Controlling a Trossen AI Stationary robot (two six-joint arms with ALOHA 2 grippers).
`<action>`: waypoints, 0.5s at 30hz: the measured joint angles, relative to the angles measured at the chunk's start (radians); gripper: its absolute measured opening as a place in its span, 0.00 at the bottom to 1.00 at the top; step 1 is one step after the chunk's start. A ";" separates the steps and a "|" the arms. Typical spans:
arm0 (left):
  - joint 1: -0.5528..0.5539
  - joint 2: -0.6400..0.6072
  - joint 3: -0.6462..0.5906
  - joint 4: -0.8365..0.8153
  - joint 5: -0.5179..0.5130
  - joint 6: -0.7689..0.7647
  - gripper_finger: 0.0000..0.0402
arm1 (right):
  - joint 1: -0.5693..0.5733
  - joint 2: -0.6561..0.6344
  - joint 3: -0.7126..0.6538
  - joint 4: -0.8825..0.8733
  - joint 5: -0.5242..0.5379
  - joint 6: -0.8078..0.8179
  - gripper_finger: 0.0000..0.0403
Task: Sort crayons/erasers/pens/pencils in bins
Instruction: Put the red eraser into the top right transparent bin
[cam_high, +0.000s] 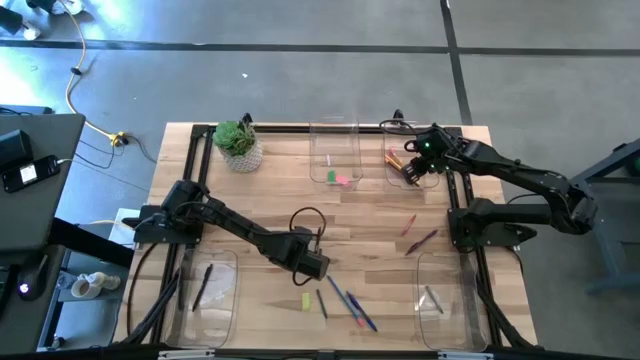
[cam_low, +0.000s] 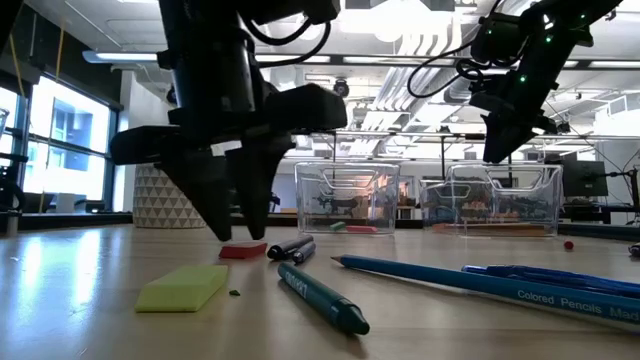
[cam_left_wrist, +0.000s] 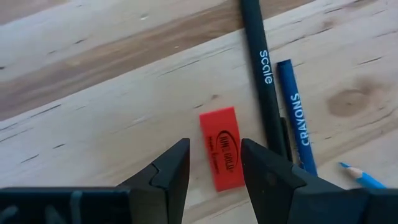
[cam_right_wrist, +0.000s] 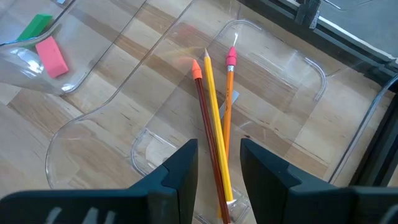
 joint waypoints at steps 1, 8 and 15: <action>0.000 0.006 0.001 0.001 0.000 0.000 0.33 | 0.000 0.000 0.000 0.000 0.000 0.000 0.27; 0.000 0.034 0.004 0.017 0.024 0.019 0.33 | 0.000 0.000 0.000 0.000 0.000 0.000 0.27; 0.000 0.045 0.004 0.006 0.034 0.027 0.32 | 0.000 0.000 0.000 0.000 0.000 0.000 0.27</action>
